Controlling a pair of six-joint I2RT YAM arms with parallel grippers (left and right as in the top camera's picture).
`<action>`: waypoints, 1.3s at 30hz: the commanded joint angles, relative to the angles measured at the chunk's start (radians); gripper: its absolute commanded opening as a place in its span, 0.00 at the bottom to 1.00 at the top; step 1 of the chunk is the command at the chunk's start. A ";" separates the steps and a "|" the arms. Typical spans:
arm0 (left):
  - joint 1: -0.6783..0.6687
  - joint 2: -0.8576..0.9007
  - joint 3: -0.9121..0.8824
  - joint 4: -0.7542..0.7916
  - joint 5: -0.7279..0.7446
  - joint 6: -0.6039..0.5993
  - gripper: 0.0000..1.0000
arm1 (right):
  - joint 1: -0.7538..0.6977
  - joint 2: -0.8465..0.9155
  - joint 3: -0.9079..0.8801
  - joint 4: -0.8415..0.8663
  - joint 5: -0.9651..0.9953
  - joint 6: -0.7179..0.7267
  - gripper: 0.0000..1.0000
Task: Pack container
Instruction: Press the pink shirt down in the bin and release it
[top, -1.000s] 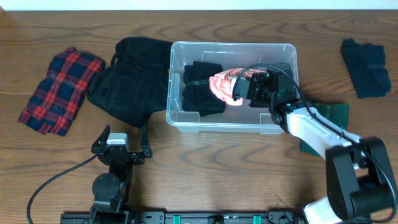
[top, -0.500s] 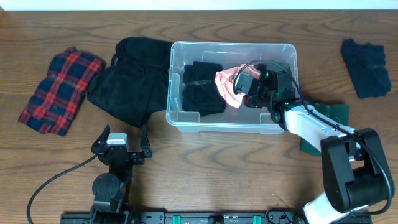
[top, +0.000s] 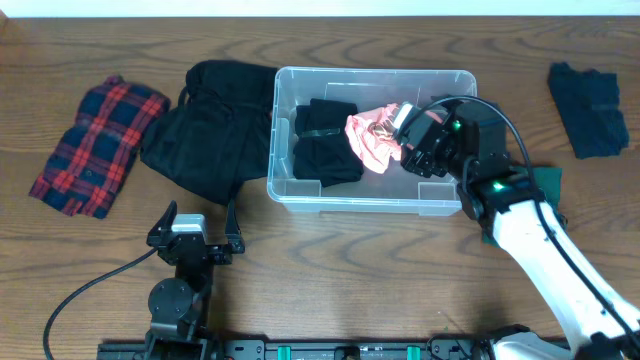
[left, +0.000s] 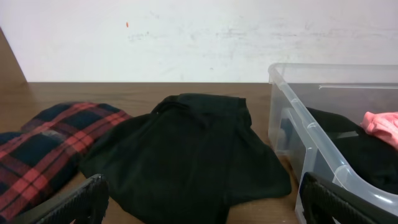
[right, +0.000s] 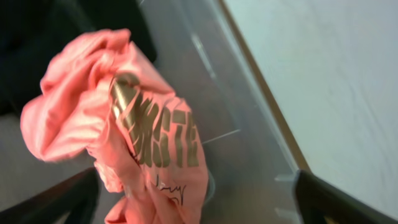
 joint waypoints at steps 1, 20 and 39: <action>-0.002 -0.006 -0.020 -0.036 -0.029 0.014 0.98 | 0.012 -0.014 0.014 0.000 -0.004 0.123 0.25; -0.002 -0.006 -0.020 -0.036 -0.029 0.014 0.98 | 0.028 0.274 0.014 0.061 -0.023 0.614 0.01; -0.002 -0.006 -0.020 -0.036 -0.029 0.014 0.98 | 0.025 0.359 0.014 -0.011 -0.023 0.614 0.03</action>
